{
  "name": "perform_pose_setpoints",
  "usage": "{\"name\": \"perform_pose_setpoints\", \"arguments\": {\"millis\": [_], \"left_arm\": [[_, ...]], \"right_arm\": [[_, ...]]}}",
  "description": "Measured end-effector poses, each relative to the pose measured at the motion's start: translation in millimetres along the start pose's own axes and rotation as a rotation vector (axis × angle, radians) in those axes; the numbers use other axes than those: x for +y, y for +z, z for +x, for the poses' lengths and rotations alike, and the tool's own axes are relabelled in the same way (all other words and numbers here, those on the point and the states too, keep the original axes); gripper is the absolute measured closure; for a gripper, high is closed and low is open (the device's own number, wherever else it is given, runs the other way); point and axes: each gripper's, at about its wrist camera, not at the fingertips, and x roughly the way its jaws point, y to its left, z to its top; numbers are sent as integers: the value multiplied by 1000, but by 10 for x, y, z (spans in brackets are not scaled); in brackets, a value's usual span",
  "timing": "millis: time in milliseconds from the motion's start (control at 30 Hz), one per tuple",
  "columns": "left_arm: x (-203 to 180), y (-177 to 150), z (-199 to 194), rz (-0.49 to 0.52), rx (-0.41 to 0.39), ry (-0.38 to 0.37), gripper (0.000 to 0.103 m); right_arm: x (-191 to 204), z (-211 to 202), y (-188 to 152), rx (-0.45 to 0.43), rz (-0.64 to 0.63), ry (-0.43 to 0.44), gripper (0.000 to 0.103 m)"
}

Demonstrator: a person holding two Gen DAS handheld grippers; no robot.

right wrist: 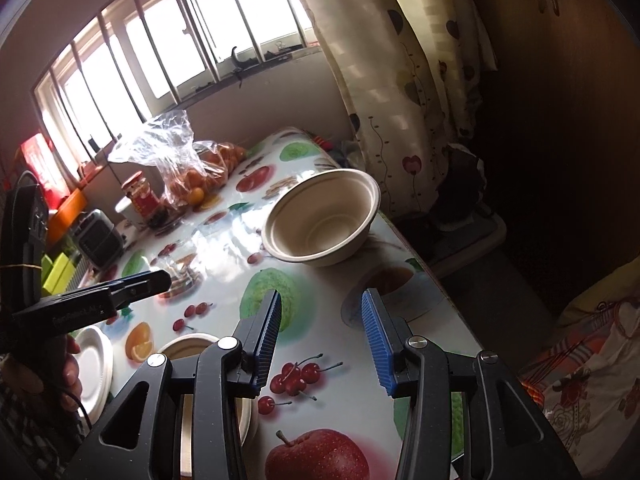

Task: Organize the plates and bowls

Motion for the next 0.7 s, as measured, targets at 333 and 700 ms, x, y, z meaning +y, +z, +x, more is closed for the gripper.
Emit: {"name": "perform_pose_setpoints", "arguments": {"millis": [333, 700], "left_arm": [[58, 383, 278, 37, 0, 5, 65], [37, 617, 532, 62, 19, -22, 65]], "right_arm": [[-158, 241, 210, 16, 0, -44, 62], [-233, 528, 380, 43, 5, -53, 62]]}}
